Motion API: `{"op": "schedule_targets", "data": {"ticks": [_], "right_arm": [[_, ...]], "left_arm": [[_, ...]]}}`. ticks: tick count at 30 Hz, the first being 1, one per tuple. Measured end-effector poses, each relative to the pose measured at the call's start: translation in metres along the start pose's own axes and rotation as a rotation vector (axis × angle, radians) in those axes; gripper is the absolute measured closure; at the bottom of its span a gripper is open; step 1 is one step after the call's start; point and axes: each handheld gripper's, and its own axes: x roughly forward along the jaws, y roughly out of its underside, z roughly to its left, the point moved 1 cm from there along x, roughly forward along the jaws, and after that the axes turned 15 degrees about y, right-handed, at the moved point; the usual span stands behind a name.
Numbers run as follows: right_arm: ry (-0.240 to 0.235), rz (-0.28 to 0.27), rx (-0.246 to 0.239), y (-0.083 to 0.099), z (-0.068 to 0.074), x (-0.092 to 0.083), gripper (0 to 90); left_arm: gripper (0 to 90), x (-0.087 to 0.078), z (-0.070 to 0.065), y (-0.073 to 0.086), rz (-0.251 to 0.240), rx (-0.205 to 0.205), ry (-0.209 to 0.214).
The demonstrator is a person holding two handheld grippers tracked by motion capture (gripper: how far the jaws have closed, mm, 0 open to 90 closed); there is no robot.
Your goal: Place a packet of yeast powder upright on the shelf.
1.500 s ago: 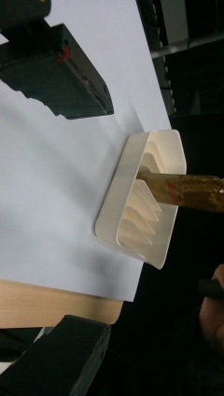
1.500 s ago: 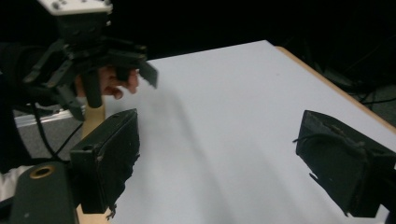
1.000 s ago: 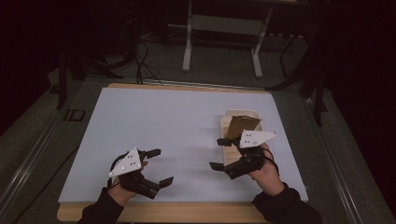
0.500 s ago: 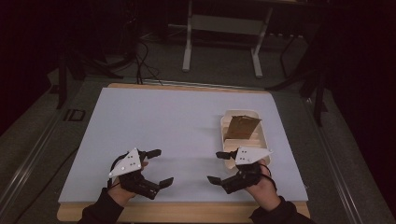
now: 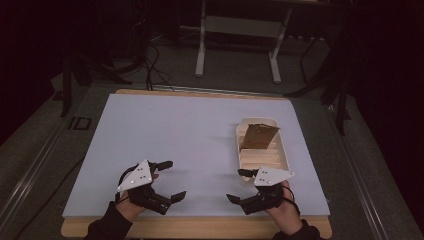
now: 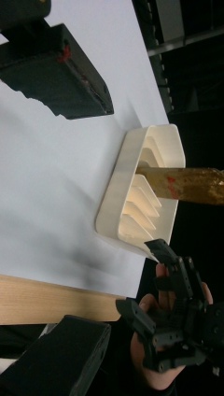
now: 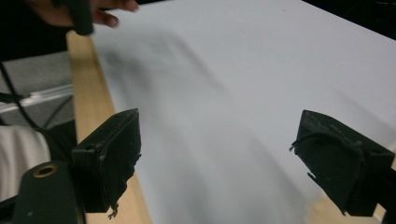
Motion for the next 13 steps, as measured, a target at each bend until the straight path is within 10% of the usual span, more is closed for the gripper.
{"op": "schedule_targets", "data": {"ticks": [13], "right_arm": [[0.014, -0.003, 0.024, 0.0068, -0.0055, 0.004, 14.4]], "left_arm": [[0.1, 0.0005, -0.0008, 0.0019, -0.005, -0.003, 0.001]]}}
